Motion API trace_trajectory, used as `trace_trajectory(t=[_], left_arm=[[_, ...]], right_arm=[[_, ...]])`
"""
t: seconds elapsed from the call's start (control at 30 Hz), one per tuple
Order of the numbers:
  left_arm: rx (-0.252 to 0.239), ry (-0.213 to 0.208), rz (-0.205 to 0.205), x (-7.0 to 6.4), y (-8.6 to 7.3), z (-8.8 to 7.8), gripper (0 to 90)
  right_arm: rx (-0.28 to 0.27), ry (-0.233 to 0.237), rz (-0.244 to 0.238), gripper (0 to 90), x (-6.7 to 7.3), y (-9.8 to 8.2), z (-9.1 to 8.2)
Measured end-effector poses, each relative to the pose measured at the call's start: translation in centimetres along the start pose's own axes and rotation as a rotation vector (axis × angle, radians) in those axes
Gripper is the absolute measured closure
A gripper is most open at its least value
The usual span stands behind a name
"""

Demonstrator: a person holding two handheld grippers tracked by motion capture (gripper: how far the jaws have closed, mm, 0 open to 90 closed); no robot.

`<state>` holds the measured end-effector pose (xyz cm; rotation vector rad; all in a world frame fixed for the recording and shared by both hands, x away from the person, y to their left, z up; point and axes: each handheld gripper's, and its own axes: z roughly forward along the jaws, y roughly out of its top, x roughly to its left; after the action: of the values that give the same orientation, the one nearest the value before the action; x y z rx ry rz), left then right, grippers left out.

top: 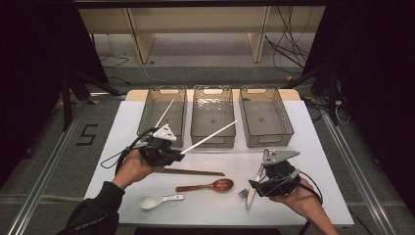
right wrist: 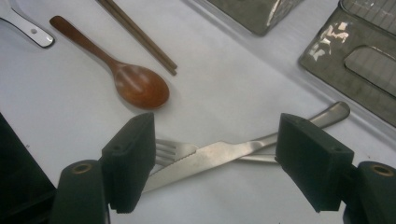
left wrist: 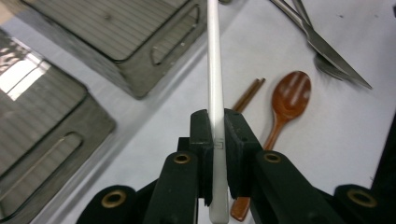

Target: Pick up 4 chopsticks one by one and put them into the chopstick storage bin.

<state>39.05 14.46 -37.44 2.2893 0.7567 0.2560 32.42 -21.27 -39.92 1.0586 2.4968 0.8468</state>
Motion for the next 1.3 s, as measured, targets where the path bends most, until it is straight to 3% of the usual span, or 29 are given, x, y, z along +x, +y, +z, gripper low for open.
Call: trace_trajectory(t=[0.47,0.67,0.73,0.97,1.3], left_arm=[[-0.052,0.103,-0.124,4.1,-0.5,-1.7,82.5],[-0.095,0.126,-0.217,6.6,-0.7,-1.8,82.4],[-0.097,0.156,-0.237,7.4,-0.6,-1.7,82.4],[-0.075,0.213,-0.27,9.4,-0.4,-1.0,82.4],[-0.047,0.255,-0.365,12.6,-0.8,-0.1,82.4]], right_arm=[[0.016,0.0,0.025,28.9,-0.1,-0.9,0.0],[0.022,0.001,0.033,28.1,-0.1,-1.2,0.1],[0.026,0.004,0.035,27.9,-0.1,-1.3,0.1],[0.026,0.007,0.034,27.9,-0.2,-1.4,0.1],[0.029,0.008,0.034,27.9,-0.2,-1.5,0.1]])
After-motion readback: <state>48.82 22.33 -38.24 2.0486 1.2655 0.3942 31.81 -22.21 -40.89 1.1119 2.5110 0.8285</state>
